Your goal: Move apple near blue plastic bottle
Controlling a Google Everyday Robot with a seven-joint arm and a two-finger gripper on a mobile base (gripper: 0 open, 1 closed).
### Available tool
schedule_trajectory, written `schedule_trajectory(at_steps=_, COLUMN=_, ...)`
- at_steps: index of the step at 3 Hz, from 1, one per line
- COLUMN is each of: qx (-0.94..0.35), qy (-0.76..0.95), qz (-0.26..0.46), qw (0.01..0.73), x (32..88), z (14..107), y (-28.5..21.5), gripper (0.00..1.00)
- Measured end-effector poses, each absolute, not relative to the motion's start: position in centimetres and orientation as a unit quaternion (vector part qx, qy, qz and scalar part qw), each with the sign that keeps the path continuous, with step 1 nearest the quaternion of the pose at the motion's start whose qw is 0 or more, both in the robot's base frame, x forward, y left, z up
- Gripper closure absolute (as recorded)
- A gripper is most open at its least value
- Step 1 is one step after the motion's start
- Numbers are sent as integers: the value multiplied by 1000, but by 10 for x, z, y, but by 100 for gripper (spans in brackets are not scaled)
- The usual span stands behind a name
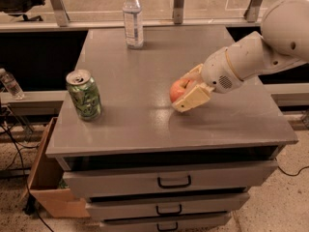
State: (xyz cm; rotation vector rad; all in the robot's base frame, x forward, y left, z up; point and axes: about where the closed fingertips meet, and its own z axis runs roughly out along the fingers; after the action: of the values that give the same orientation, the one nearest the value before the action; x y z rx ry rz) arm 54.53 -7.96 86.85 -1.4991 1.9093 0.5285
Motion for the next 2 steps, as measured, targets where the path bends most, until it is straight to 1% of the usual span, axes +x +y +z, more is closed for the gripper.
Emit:
schedule_trajectory(at_steps=1, qx=-570, qy=727, qz=155, qw=351, x=554, z=902, y=-106, gripper=100)
schedule_trajectory(at_steps=2, qx=-570, qy=726, qz=156, qw=353, x=554, z=902, y=-105, gripper=100)
